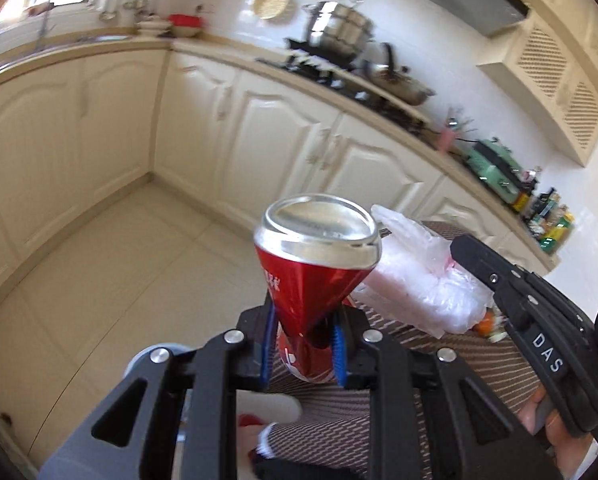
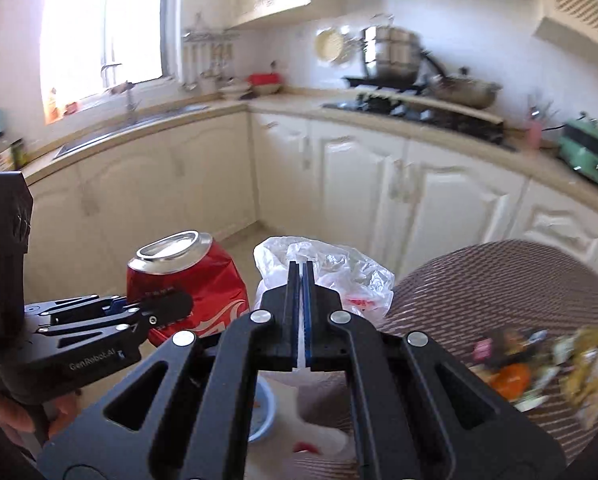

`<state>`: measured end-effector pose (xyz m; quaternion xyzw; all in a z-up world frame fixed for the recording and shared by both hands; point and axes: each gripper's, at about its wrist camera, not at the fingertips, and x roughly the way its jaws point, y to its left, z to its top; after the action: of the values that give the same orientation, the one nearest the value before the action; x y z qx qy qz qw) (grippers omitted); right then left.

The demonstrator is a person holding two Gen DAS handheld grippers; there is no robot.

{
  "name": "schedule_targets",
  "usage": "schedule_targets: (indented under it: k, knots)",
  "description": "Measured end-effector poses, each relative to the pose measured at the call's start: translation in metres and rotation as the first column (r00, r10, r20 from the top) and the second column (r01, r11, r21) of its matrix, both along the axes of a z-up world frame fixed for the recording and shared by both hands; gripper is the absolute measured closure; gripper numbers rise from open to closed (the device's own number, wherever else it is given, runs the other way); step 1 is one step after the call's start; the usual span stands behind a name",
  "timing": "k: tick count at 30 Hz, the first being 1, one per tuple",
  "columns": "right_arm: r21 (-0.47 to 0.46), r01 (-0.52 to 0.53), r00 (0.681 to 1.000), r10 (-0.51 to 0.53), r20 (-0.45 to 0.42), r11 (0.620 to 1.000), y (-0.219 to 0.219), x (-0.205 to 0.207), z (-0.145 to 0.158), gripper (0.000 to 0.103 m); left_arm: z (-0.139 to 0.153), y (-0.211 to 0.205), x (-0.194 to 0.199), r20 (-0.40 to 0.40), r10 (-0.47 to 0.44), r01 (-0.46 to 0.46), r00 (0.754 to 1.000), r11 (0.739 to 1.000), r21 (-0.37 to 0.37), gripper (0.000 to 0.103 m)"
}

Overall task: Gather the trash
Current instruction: 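Carry the can and plastic bag over the bucket and open both tools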

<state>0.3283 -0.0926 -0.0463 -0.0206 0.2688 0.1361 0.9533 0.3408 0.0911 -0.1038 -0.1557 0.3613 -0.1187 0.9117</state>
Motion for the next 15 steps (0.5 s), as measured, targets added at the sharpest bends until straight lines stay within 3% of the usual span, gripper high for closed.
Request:
schedule_targets:
  k: [4,7,15]
  knots:
    - [0.012,-0.082,0.991,0.082,-0.11,0.997,0.062,0.015,-0.058,0.101,-0.052,0.053,-0.003,-0.099,0.083,-0.08,0.992,0.996,0.035,0.081]
    - [0.009,-0.112,0.974,0.112,-0.198,0.994,0.094,0.027,-0.106,0.101,-0.107,0.083,0.003,-0.201,0.133,-0.124,0.97,0.991,0.056,0.081]
    - [-0.017,-0.126,0.909,0.108,-0.403,0.992,0.139,0.058,-0.224,0.101,-0.224,0.109,0.029,-0.397,0.16,-0.162,0.904,0.986,0.029,0.081]
